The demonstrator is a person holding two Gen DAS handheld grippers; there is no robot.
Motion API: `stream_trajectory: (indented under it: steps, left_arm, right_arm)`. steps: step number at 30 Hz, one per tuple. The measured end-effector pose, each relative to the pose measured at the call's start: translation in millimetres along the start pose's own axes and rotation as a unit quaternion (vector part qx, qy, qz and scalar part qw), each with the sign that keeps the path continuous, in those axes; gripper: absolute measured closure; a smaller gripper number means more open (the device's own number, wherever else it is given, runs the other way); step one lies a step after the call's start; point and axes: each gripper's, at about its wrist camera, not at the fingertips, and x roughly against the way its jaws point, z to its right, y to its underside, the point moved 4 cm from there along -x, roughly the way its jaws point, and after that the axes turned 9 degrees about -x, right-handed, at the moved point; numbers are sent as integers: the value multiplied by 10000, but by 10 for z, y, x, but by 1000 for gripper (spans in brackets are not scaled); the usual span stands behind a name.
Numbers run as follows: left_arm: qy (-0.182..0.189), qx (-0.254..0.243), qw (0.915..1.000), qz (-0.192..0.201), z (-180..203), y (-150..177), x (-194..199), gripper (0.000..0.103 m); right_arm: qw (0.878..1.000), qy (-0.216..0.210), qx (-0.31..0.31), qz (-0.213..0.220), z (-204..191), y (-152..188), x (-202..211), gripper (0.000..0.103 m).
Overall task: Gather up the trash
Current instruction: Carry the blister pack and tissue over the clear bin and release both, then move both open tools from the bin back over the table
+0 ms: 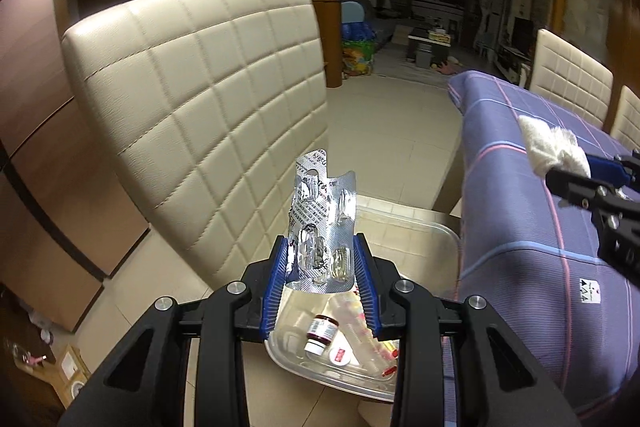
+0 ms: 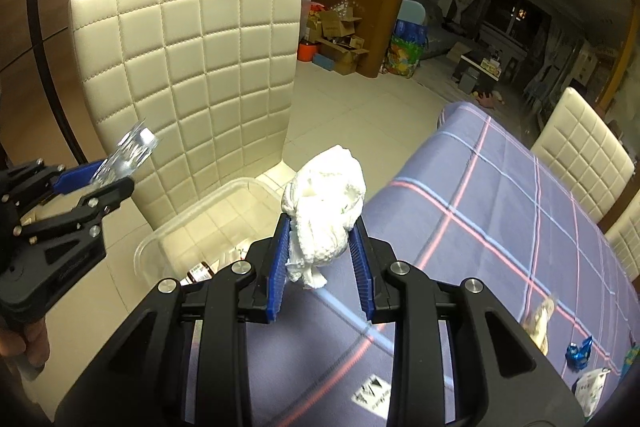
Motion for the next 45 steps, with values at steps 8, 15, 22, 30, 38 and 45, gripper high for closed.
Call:
stream_trajectory:
  steps: [8, 15, 22, 30, 38, 45]
  left_arm:
    - [-4, 21, 10000, -48, -37, 47, -33, 70]
    - [112, 26, 9999, -92, 11, 32, -79, 70]
    - [219, -145, 9996, -70, 219, -21, -100, 69]
    - [324, -223, 9991, -139, 402, -112, -163, 66]
    - [346, -140, 9991, -205, 455, -107, -179, 22]
    - [442, -218, 9984, -290, 555, -127, -188, 22]
  right_arm:
    - [9992, 156, 7, 359, -72, -146, 50, 18]
    - [9991, 254, -29, 349, 27, -27, 84, 18]
    - [9987, 338, -216, 322, 270, 76, 139, 15]
    - [9975, 432, -468, 322, 547, 199, 175, 13]
    - [9958, 487, -769, 98, 822, 330, 79, 10]
    - [9944, 551, -906, 28, 994, 496, 88, 10]
